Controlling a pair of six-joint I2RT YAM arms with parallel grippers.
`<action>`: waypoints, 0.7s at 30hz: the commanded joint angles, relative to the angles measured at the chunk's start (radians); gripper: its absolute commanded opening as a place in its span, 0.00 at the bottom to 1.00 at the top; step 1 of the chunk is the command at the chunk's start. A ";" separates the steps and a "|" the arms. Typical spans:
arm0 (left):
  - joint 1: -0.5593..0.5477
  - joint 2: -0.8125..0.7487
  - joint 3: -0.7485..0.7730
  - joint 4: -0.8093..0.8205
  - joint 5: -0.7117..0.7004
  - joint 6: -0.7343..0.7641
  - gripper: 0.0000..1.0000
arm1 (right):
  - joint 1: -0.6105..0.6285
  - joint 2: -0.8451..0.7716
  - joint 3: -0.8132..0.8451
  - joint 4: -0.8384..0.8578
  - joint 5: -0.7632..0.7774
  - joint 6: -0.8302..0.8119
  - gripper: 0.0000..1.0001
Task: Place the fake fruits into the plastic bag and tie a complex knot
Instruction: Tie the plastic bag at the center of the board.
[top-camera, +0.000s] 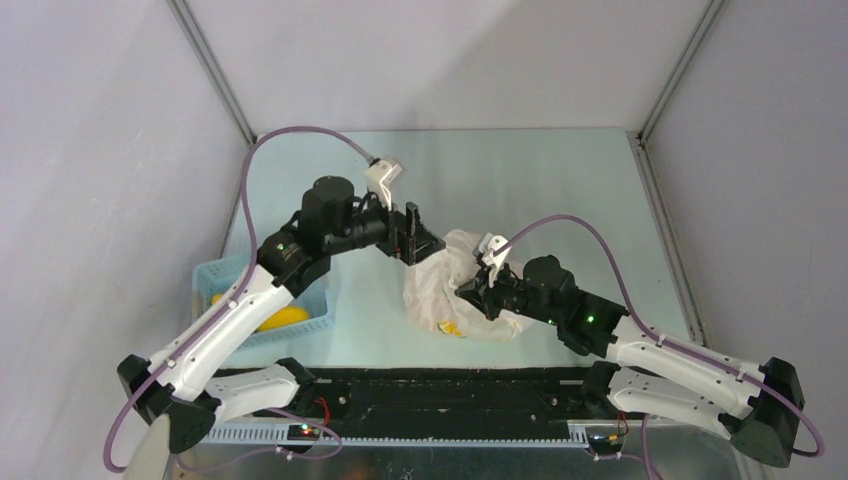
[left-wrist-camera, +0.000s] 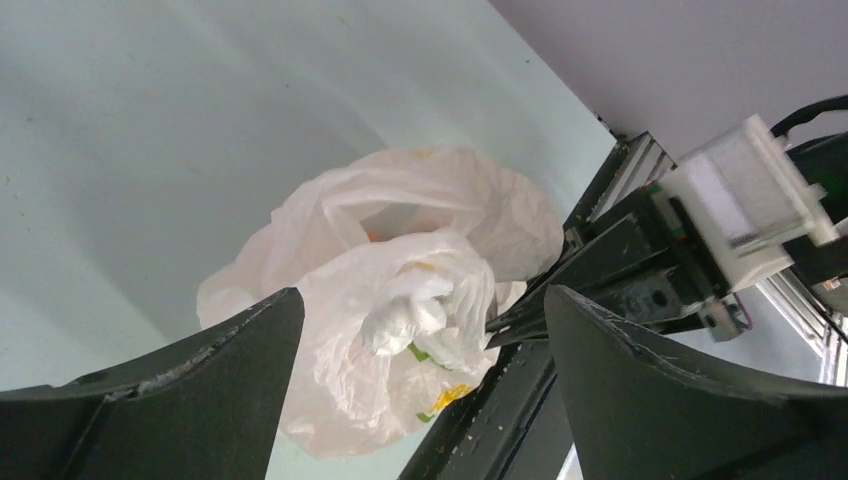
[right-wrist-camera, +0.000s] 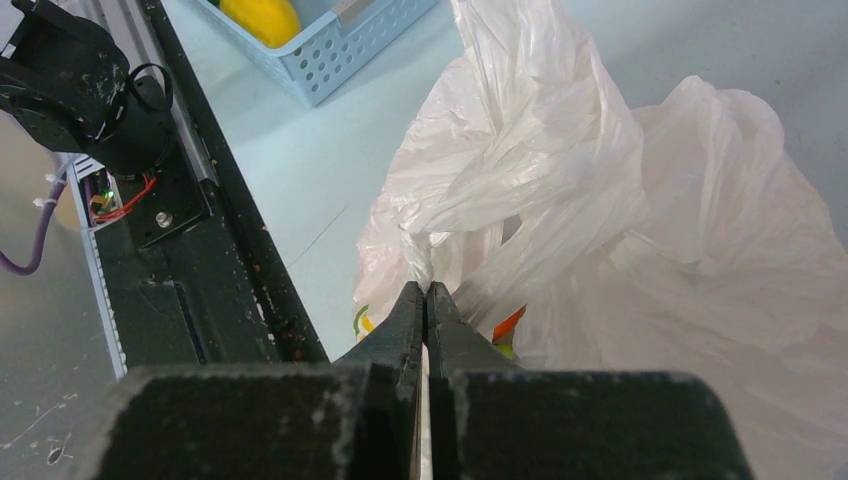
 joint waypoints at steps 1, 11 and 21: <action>0.007 0.073 0.114 -0.094 0.038 0.089 0.98 | 0.005 -0.003 -0.005 0.042 0.013 -0.014 0.00; -0.052 0.187 0.214 -0.212 0.051 0.219 0.99 | 0.005 -0.005 -0.013 0.042 0.005 -0.013 0.00; -0.068 0.280 0.242 -0.233 0.078 0.242 0.99 | 0.005 -0.009 -0.013 0.043 0.004 -0.018 0.00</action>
